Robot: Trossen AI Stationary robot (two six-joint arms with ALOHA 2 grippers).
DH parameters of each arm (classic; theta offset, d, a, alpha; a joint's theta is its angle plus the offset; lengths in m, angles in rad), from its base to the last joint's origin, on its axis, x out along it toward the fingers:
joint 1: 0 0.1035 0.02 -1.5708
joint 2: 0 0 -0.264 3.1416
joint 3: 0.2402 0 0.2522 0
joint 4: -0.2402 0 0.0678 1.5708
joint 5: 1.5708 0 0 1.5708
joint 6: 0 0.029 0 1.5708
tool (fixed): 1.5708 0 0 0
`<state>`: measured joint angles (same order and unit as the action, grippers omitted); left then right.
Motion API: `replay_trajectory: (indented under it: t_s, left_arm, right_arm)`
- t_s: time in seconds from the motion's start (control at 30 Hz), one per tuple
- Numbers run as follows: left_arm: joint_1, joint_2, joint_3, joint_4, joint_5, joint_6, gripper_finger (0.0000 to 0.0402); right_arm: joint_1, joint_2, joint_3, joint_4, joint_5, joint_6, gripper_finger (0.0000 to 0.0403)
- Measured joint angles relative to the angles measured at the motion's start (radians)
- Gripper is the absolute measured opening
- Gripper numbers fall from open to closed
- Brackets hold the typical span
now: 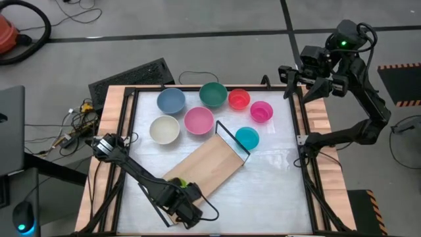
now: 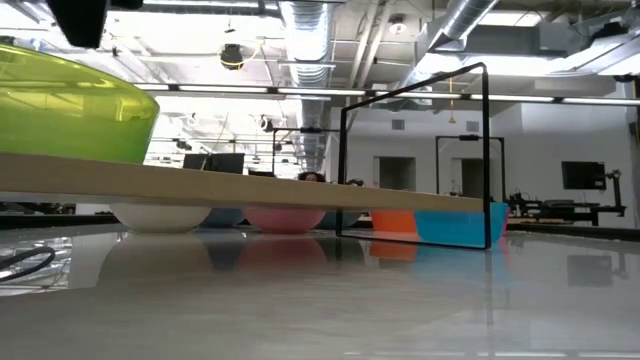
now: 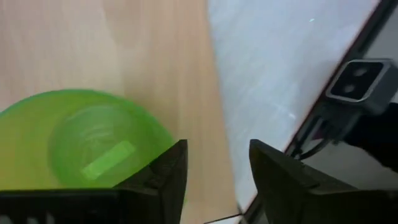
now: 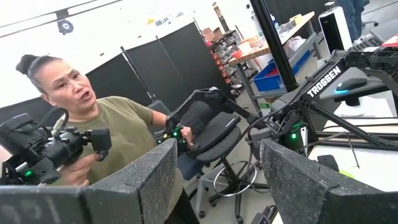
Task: Place and stack bowls onto a shelf
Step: Stack the transparent pink bowl on the top transparent green bowl on the shelf
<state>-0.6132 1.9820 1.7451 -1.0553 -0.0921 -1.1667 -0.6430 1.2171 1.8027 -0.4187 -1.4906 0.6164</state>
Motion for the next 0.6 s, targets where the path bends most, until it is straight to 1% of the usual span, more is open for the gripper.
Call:
replay_trajectory:
  t_s: [0.23,0.37,0.5,0.57,0.6]
  left_arm:
    - [0.000,-0.001,0.000,0.026,0.000,-0.030,0.0165]
    - [0.002,-0.026,0.000,0.037,-0.005,-0.041,0.0165]
    - [0.005,-0.069,0.000,0.051,-0.086,-0.048,0.0165]
    - [0.008,-0.094,0.000,0.059,-0.145,-0.041,0.0165]
    - [0.011,-0.109,0.000,0.061,-0.173,-0.031,0.0165]
  right_arm:
    - [0.000,0.000,0.000,-0.027,0.000,-0.023,0.0260]
    - [0.000,0.000,0.000,-0.029,0.000,-0.025,0.0260]
    - [-0.001,0.000,0.000,-0.078,0.000,-0.067,0.0260]
    - [-0.006,0.000,0.000,-0.146,0.011,-0.124,0.0260]
    - [-0.013,-0.001,0.000,-0.190,0.035,-0.160,0.0260]
